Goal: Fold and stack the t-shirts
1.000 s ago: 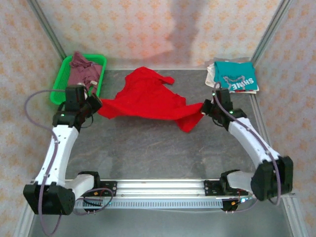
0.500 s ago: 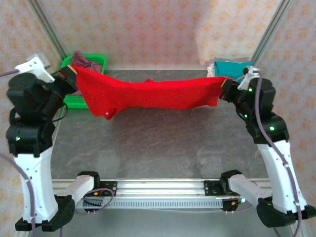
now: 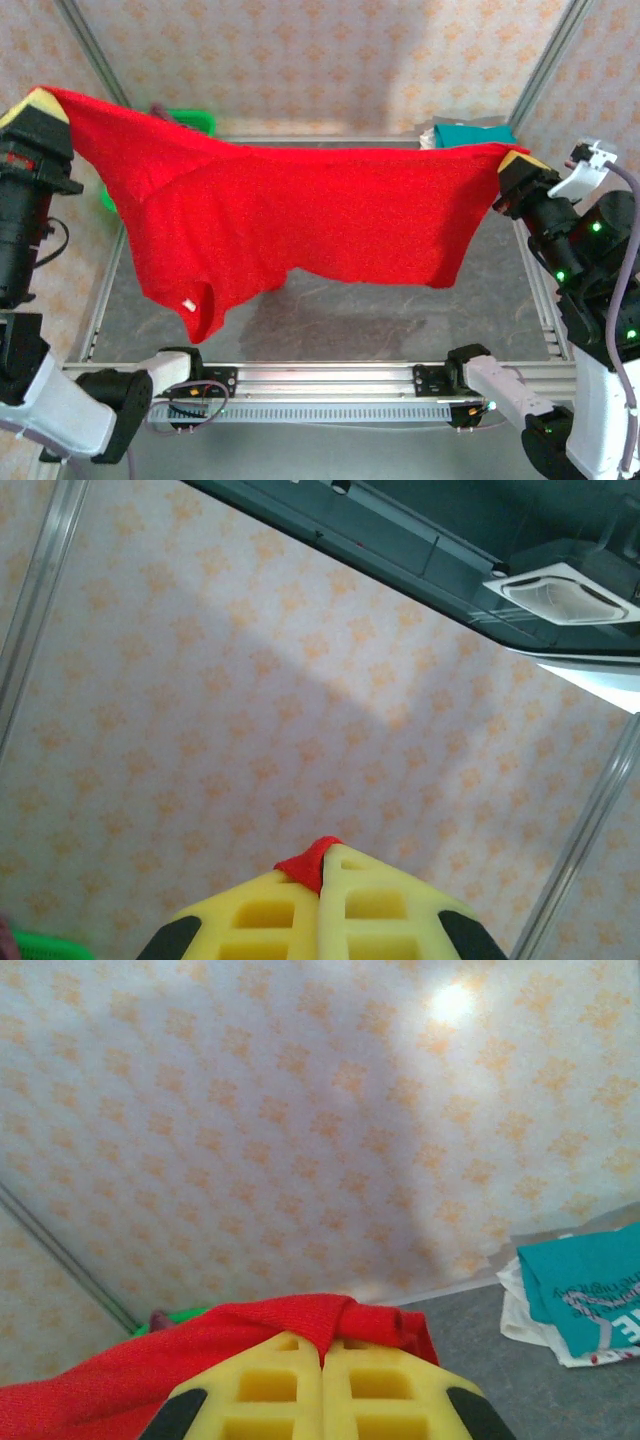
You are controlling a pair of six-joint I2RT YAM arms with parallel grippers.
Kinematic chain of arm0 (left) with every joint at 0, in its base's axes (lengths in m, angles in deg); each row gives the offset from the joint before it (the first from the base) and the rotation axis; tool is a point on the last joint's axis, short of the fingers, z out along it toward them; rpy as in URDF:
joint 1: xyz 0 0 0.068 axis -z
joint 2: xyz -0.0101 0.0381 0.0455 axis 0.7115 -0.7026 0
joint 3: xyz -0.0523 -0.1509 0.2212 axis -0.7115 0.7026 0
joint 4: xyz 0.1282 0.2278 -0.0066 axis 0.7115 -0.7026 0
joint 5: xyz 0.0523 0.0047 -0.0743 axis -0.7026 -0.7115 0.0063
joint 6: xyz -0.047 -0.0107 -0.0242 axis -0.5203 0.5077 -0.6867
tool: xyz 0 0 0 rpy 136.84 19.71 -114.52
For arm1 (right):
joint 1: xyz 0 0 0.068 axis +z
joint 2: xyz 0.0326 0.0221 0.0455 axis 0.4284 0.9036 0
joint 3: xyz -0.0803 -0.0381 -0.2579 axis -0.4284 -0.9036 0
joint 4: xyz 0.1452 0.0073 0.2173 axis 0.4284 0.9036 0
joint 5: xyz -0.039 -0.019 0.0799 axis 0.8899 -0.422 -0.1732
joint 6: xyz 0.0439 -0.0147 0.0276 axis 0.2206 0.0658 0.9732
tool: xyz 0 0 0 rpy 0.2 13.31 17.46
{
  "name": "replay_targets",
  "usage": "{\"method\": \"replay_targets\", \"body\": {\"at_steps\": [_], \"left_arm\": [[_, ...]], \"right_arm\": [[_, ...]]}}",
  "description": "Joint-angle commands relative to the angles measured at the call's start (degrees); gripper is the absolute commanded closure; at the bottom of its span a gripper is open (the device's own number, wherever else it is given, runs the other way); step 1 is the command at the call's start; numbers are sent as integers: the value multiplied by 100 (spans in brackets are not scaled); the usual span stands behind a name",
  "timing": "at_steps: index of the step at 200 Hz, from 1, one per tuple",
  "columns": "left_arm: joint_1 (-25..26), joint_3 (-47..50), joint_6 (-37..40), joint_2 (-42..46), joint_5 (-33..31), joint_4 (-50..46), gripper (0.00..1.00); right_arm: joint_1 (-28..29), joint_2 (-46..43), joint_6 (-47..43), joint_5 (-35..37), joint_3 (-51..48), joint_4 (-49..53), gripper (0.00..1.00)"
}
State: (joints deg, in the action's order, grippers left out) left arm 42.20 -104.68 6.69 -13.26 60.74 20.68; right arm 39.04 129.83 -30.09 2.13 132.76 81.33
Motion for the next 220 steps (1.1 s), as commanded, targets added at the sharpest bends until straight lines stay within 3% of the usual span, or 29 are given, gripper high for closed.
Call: {"method": "replay_targets", "body": {"at_steps": [1,57,75,95,110,116,125,129,135,148,168,184,198,220], "left_arm": [[-71,46,186,-979,-252,-170,100],[4,569,427,-3218,0,641,100],[220,47,730,-4457,-281,612,100],[391,-1444,887,-6197,-413,330,100],[455,-2145,841,-7188,-462,538,100],[467,-2115,821,-7387,-487,806,93],[481,-1975,751,-7561,-477,1159,53],[471,-1927,719,-7601,-425,1276,44],[474,-1892,692,-7631,-305,1396,41],[482,-1889,638,-7553,-117,1487,22],[508,-1845,660,-7080,-121,1100,18],[612,-1326,829,-6382,-515,699,17],[750,-21,877,-5407,-842,856,15],[1050,3316,659,-3479,-910,2336,15]], "right_arm": [[-35,886,55,542,15,220,100],[-87,2902,210,1074,-635,-1161,100],[-231,3860,335,1304,-682,-1601,100],[-433,5104,520,1212,-332,-1950,100],[-455,6054,546,1160,440,-1805,64],[-453,6373,584,1156,787,-1692,53],[-456,6764,623,1120,1307,-1498,43],[-455,6888,633,1085,1530,-1407,40],[-458,7032,635,1018,1820,-1264,30],[-451,7128,563,896,2209,-1103,26],[-438,6807,435,763,2139,-955,24],[-365,6127,351,700,1375,-1146,23],[-226,5403,307,690,364,-1549,21],[-30,4433,375,497,-1202,-2108,21]]}}
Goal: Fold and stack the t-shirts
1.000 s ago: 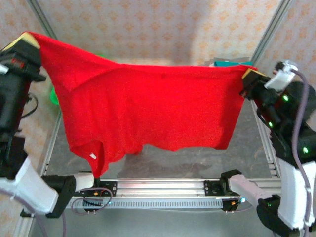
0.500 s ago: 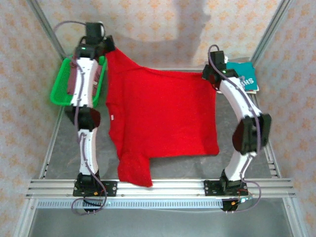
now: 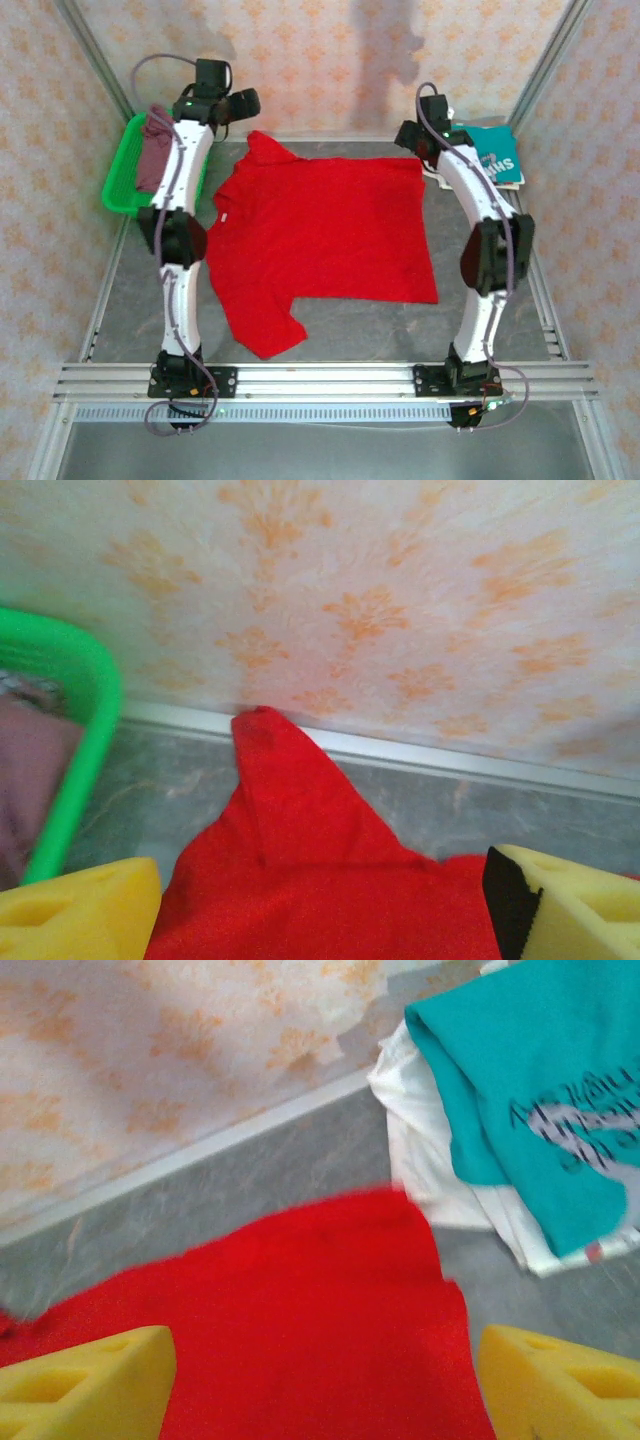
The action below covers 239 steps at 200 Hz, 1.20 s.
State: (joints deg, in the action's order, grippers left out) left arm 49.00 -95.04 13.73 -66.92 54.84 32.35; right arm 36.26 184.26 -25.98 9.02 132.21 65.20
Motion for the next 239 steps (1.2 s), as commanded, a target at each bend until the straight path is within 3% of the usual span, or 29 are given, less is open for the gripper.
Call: {"method": "replay_targets", "body": {"at_steps": [1,22,38,87,129,189,239], "left_arm": [[386,2487,-62,1954,-311,1233,15],[648,4449,-369,2772,-389,1851,19],[681,5105,-552,2781,-269,1956,32],[852,6097,-736,2653,-175,2146,40],[859,6313,-788,2287,-56,2149,49],[822,6733,-1020,1966,-456,2069,50],[816,7510,-1152,2589,-582,2215,51]], "right_arm": [[251,-1047,-34,-214,-1213,-509,21],[294,-1484,70,-545,-2289,-878,22],[294,-1409,74,-797,-2650,-909,26],[387,-952,7,-864,-2885,-796,36],[386,-539,264,-1218,-2887,-1059,51],[498,113,378,-1367,-2626,-971,52],[504,205,412,-1414,-2668,-949,52]]}}
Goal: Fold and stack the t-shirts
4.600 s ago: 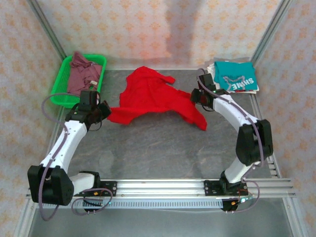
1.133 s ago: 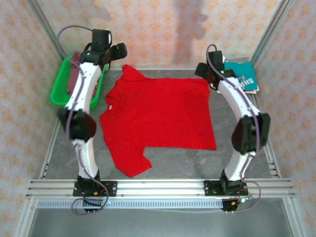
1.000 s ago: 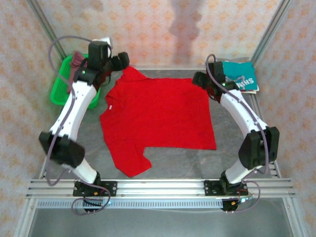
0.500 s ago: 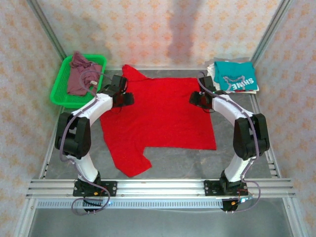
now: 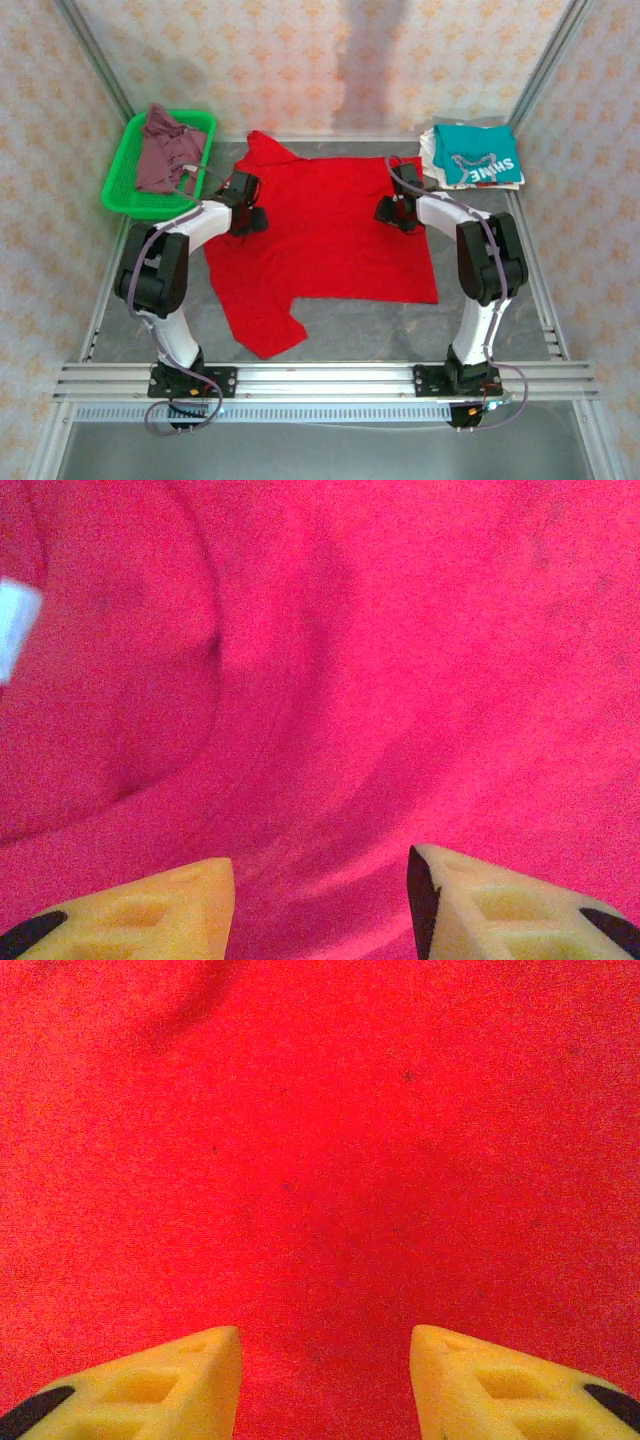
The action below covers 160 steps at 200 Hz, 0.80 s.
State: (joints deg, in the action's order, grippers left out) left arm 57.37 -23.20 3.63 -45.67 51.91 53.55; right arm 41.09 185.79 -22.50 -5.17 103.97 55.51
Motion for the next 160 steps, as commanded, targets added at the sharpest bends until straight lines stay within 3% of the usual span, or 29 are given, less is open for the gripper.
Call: {"method": "replay_targets", "body": {"at_steps": [1,81,133,160], "left_arm": [[-22,343,-146,475,-290,102,51],[-174,45,-300,-256,-161,170,52],[-295,-150,-318,-242,-141,152,52],[-355,-715,-254,-612,-97,-49,52]], "right_arm": [[24,53,67,5,152,17,52],[-59,958,68,526,1201,419,52],[-148,1961,36,920,2647,1141,52],[-171,2497,84,981,3343,1459,52]]}}
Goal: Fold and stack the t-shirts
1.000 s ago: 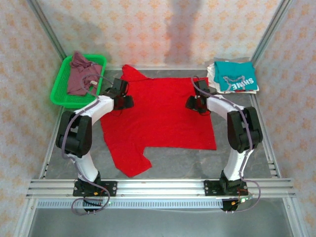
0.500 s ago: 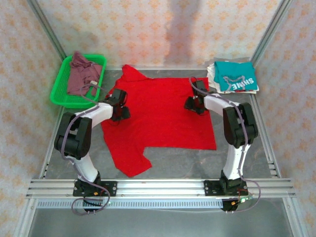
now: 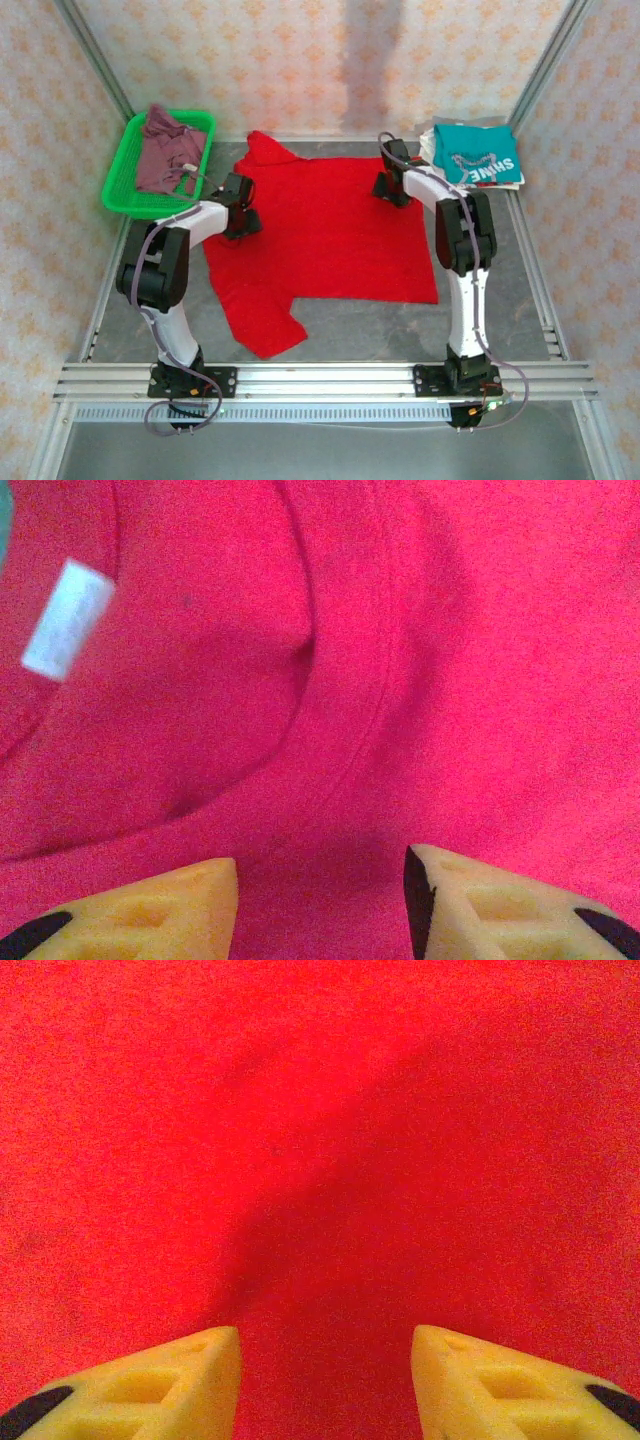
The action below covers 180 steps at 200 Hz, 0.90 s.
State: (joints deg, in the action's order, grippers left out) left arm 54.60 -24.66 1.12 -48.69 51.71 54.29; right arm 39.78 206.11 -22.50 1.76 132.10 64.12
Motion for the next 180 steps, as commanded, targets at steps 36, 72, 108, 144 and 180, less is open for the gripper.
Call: {"method": "replay_targets", "body": {"at_steps": [36,72,108,144,180], "left_arm": [[-199,-935,-118,-971,281,-72,52],[-424,-1341,-289,-1498,506,-146,52],[-549,-2158,-232,-1991,564,-417,52],[-607,-3304,-113,-2604,619,-915,52],[-607,-3313,-217,-2196,713,-853,55]], "right_arm": [[-44,1102,165,205,1404,996,51],[-92,1836,234,-24,2508,1470,51],[-138,2439,366,-90,3608,1750,51],[-167,2801,399,-289,4489,1792,46],[-168,2525,168,-575,4991,1864,41]]}}
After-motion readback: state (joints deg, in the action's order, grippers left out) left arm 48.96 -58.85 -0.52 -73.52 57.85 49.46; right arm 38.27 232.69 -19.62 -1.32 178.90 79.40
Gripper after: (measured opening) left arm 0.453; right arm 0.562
